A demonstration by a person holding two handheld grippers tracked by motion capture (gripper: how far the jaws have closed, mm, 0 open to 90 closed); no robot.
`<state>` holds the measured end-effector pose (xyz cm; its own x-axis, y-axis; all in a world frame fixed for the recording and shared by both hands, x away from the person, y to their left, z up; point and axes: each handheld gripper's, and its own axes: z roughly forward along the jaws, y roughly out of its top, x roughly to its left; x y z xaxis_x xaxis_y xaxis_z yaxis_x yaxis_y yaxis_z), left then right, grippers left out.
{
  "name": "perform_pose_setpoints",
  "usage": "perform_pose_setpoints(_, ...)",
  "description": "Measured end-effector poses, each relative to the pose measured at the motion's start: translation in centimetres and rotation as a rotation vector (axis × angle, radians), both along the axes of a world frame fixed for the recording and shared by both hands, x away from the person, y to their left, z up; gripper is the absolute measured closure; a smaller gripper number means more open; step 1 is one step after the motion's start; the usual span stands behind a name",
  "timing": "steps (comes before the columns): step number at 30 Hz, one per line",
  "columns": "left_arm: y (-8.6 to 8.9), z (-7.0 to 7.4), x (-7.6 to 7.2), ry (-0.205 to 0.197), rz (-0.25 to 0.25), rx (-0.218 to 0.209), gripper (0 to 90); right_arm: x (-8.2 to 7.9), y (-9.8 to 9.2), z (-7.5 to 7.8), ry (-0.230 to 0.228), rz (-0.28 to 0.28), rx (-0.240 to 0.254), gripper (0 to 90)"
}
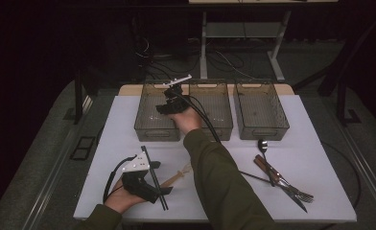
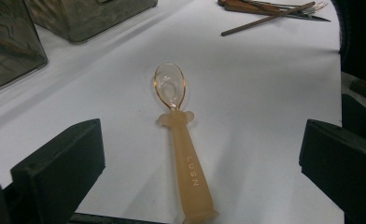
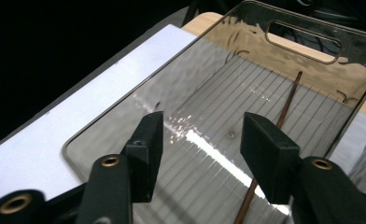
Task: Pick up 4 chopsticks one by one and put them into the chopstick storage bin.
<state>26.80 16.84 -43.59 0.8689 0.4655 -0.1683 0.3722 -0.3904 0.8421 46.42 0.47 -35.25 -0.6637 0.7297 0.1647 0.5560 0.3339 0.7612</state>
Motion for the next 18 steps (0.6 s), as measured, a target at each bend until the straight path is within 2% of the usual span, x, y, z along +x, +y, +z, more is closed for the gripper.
perform_pose_setpoints(4,0.0,0.0,0.0,-0.002,-0.006,0.008,0.0,-0.7,-1.1,0.7,0.005,0.022,-0.002,42.8)
perform_pose_setpoints(8,0.0,0.0,0.0,0.000,-0.006,0.005,0.0,-1.5,-2.2,1.2,0.004,0.044,0.018,35.5)
perform_pose_setpoints(10,0.0,0.0,0.0,-0.002,-0.005,0.006,0.0,-2.1,-3.0,1.5,-0.012,0.047,0.022,33.9)
perform_pose_setpoints(13,0.1,0.0,0.0,-0.002,-0.008,0.015,0.0,-2.8,-3.9,1.7,-0.010,0.059,0.037,32.3)
perform_pose_setpoints(18,0.0,0.0,0.0,-0.001,-0.007,0.007,0.0,-3.9,-5.6,1.8,-0.013,0.068,0.049,29.0)
